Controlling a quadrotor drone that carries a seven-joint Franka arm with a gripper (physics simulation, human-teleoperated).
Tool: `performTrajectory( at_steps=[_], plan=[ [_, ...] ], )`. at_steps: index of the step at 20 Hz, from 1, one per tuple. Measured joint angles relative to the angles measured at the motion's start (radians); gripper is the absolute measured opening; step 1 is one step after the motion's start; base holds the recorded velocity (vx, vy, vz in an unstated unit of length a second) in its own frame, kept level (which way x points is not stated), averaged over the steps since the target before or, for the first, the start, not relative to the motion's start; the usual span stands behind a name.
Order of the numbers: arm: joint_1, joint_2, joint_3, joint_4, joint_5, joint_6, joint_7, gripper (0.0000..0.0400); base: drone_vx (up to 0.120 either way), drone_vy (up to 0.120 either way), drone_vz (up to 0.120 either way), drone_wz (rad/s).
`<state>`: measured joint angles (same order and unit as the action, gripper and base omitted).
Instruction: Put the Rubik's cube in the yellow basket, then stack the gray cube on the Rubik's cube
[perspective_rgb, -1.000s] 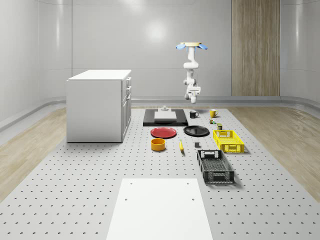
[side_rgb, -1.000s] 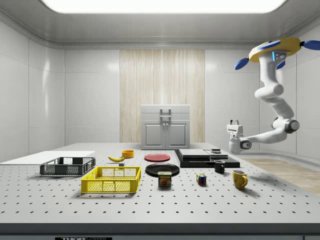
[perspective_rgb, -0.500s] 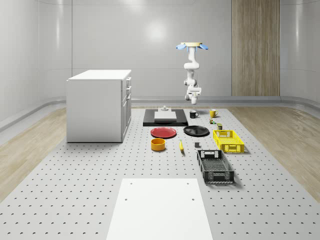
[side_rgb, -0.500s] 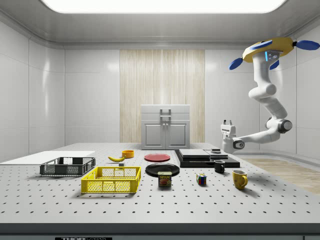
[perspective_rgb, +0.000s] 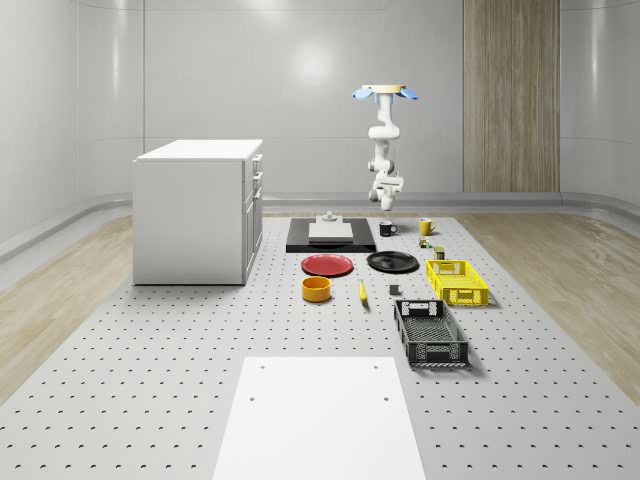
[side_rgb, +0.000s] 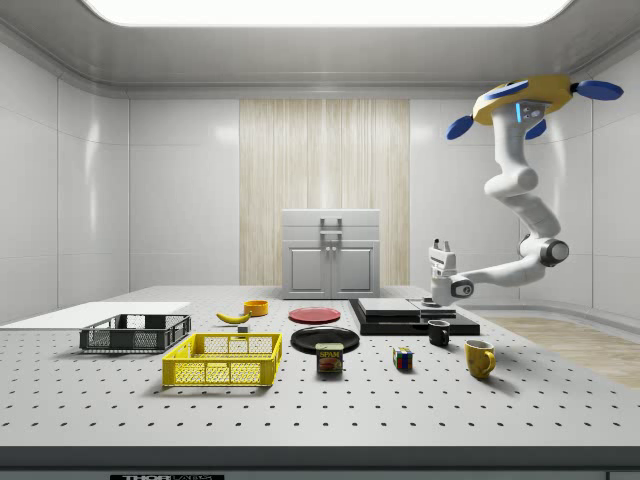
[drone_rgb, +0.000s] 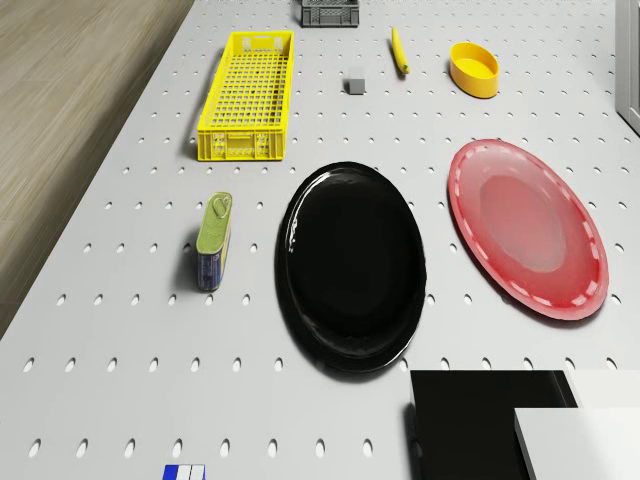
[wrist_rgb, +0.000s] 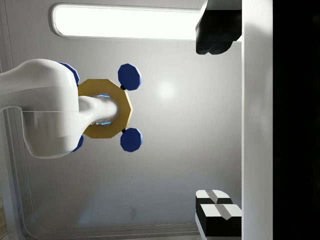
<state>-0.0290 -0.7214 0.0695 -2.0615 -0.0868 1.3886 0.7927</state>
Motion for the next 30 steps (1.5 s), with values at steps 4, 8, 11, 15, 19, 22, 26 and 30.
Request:
performTrajectory(
  at_steps=[4,8,11,15,19,22,26,30],
  plan=[
    [-0.019,-0.004,0.061,-0.011,-0.087,0.005,0.012,0.04,0.12,0.0,0.0,0.0],
    [-0.056,-0.014,0.177,-0.045,-0.252,0.012,0.035,0.04,0.12,0.0,0.0,0.0],
    [-0.103,-0.03,0.316,-0.113,-0.456,0.023,0.069,0.04,0.12,0.0,0.0,0.0],
    [-0.205,-0.073,0.562,-0.306,-0.852,0.039,0.159,0.04,0.12,0.0,0.0,0.0],
    [-0.37,-0.131,0.801,-0.564,-1.302,0.015,0.317,0.04,0.12,0.0,0.0,0.0],
    [-0.531,-0.172,0.934,-0.703,-1.567,-0.046,0.451,0.04,0.12,0.0,-0.067,0.0],
    [-0.729,-0.222,1.05,-0.792,-1.772,-0.137,0.59,0.04,0.12,-0.05,-0.12,0.0],
    [-0.859,-0.264,1.115,-0.822,-1.858,-0.195,0.676,0.04,0.12,-0.12,-0.12,0.0]
  ],
)
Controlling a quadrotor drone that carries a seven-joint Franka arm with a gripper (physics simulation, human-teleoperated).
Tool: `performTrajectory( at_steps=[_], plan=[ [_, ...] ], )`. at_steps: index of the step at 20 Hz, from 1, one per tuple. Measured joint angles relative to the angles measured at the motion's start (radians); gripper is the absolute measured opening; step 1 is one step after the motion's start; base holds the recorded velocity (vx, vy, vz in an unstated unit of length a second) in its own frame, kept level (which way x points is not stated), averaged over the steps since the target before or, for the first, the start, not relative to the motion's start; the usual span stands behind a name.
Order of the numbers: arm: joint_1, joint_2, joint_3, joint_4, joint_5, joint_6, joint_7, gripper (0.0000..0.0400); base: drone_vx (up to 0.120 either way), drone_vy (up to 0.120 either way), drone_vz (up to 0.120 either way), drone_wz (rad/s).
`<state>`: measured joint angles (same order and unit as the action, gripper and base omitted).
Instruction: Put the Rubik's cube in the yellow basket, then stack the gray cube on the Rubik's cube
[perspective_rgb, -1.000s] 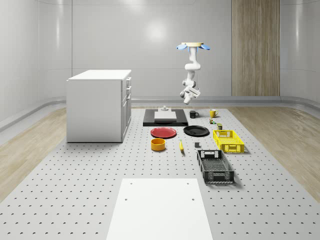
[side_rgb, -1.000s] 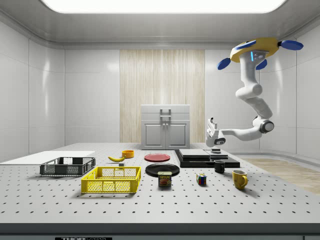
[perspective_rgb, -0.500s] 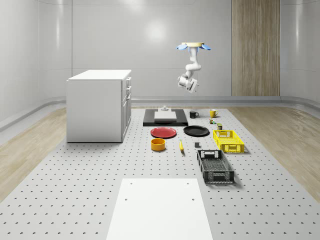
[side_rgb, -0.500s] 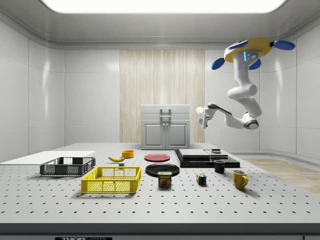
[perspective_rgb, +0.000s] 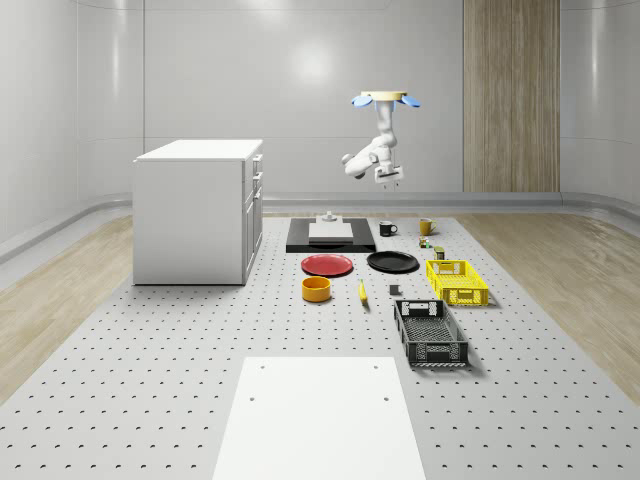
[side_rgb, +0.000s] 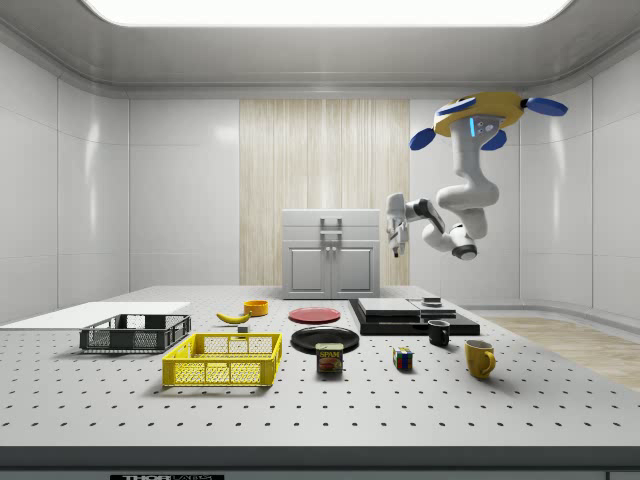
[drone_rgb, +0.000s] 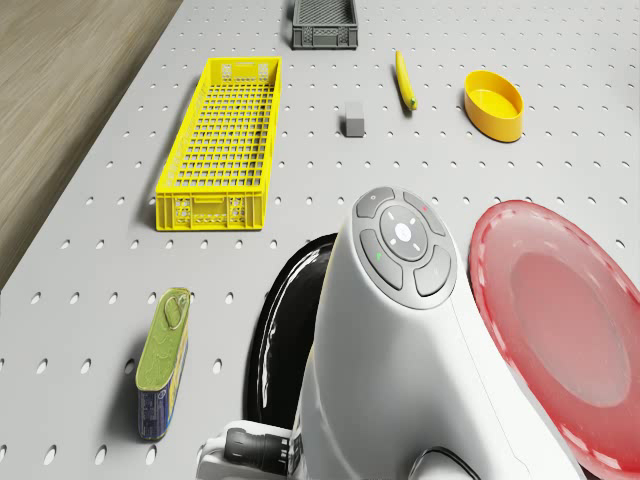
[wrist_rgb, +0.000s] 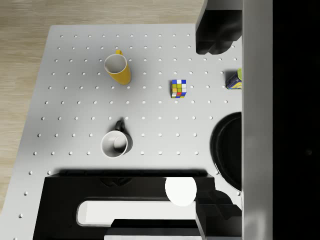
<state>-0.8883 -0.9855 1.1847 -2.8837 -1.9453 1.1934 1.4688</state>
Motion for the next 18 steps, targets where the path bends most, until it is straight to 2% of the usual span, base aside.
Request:
performTrajectory(
  at_steps=[4,8,18],
  plan=[
    [-0.075,-0.034,0.036,-0.01,-0.031,-0.024,0.049,0.04,0.12,-0.11,-0.12,0.0],
    [-0.117,-0.062,0.058,-0.012,-0.038,-0.028,0.078,0.04,0.02,0.01,-0.02,0.0],
    [-0.164,-0.121,0.088,-0.01,-0.021,0.003,0.115,0.04,-0.012,0.12,0.0,0.0]
  ],
)
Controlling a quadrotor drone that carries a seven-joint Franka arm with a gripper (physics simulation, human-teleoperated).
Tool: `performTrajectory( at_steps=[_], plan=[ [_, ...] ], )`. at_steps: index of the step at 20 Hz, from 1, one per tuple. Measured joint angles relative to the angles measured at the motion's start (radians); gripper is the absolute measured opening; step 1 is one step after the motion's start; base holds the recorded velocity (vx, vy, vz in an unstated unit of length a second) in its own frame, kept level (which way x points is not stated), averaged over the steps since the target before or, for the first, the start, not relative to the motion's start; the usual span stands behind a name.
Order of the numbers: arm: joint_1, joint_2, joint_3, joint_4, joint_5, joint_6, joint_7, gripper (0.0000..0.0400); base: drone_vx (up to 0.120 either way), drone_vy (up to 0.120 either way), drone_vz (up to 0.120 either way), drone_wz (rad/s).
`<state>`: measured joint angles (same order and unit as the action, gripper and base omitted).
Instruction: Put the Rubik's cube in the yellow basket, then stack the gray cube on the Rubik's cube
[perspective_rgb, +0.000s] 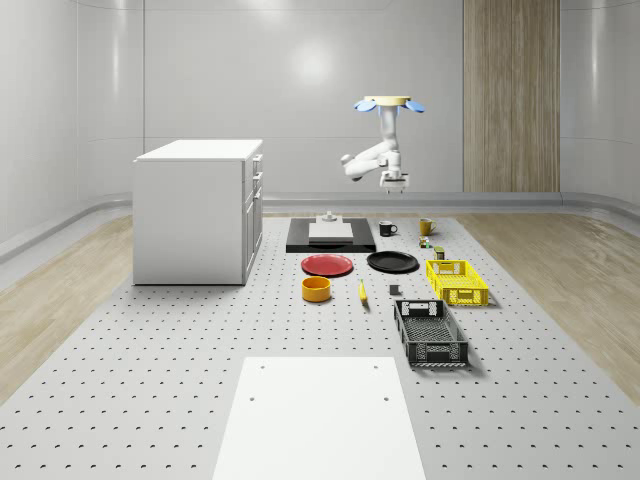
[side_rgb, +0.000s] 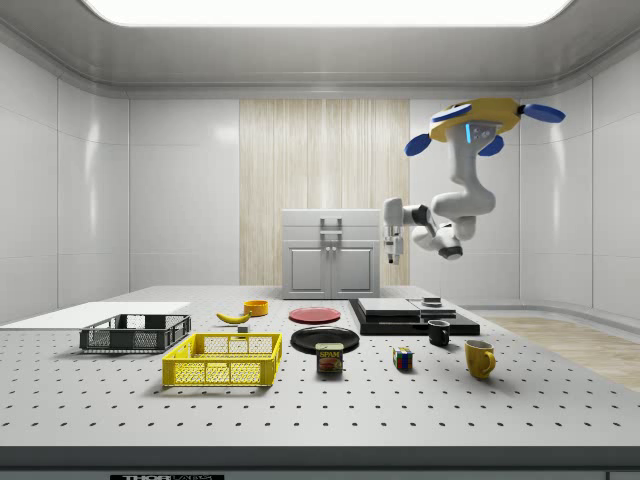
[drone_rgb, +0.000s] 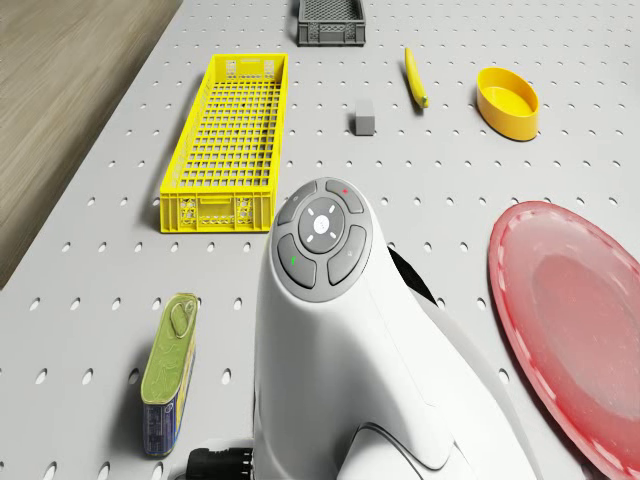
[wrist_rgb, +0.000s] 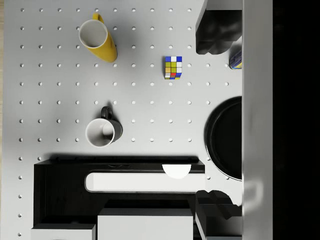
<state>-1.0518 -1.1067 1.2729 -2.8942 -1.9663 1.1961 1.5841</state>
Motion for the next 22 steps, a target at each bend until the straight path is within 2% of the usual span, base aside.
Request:
performTrajectory(
  at_steps=[22],
  plan=[
    [-0.042,-0.11,0.037,0.008,0.056,0.096,0.038,0.04,0.0,0.12,-0.12,0.0]
  ],
)
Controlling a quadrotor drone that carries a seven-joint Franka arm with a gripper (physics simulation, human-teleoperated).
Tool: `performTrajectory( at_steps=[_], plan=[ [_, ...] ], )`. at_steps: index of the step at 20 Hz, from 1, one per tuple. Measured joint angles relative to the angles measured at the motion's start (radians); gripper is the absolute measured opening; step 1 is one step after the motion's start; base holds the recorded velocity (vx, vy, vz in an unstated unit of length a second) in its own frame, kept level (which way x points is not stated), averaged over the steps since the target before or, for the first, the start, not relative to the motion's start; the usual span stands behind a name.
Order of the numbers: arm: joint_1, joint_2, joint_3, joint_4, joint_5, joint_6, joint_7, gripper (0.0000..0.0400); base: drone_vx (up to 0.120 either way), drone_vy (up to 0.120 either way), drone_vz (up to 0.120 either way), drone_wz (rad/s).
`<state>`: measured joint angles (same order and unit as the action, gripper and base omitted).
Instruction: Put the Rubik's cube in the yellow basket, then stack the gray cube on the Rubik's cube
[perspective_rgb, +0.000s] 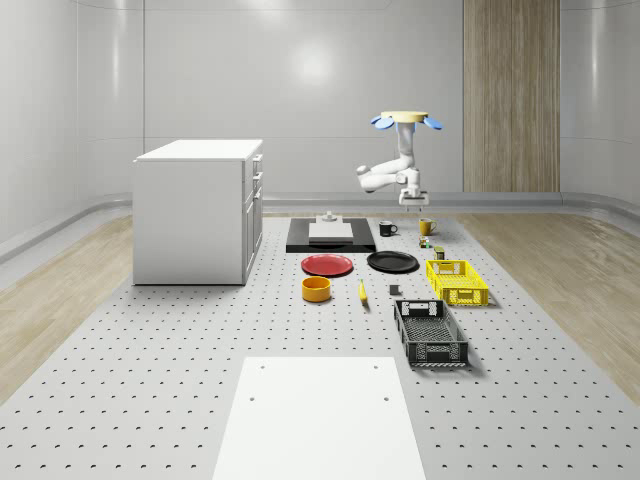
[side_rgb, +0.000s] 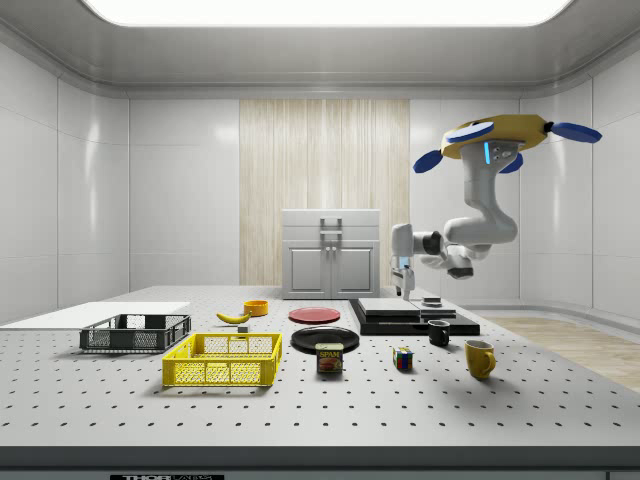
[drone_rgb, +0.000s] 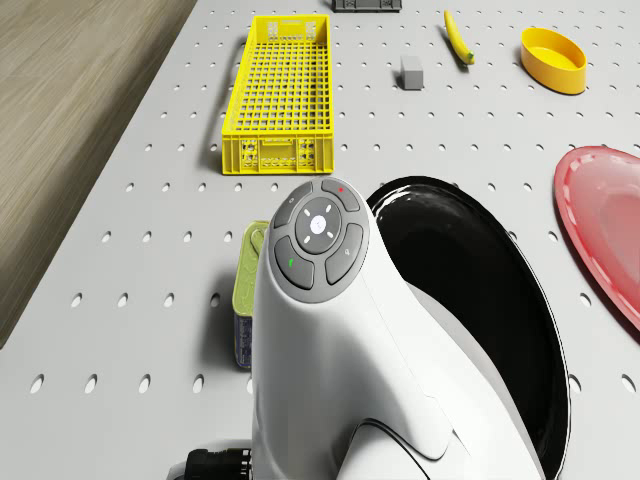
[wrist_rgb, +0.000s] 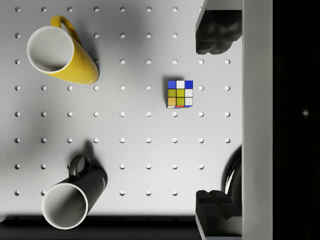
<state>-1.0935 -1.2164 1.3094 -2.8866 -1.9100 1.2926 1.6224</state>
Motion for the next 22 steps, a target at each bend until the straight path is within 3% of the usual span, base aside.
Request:
performTrajectory(
  at_steps=[9,22],
  plan=[
    [-0.012,-0.039,0.011,0.003,0.02,0.036,0.011,0.04,0.0,0.12,-0.12,0.0],
    [-0.026,-0.091,0.023,0.006,0.044,0.084,0.024,0.04,0.0,0.003,-0.12,0.0]
  ],
)
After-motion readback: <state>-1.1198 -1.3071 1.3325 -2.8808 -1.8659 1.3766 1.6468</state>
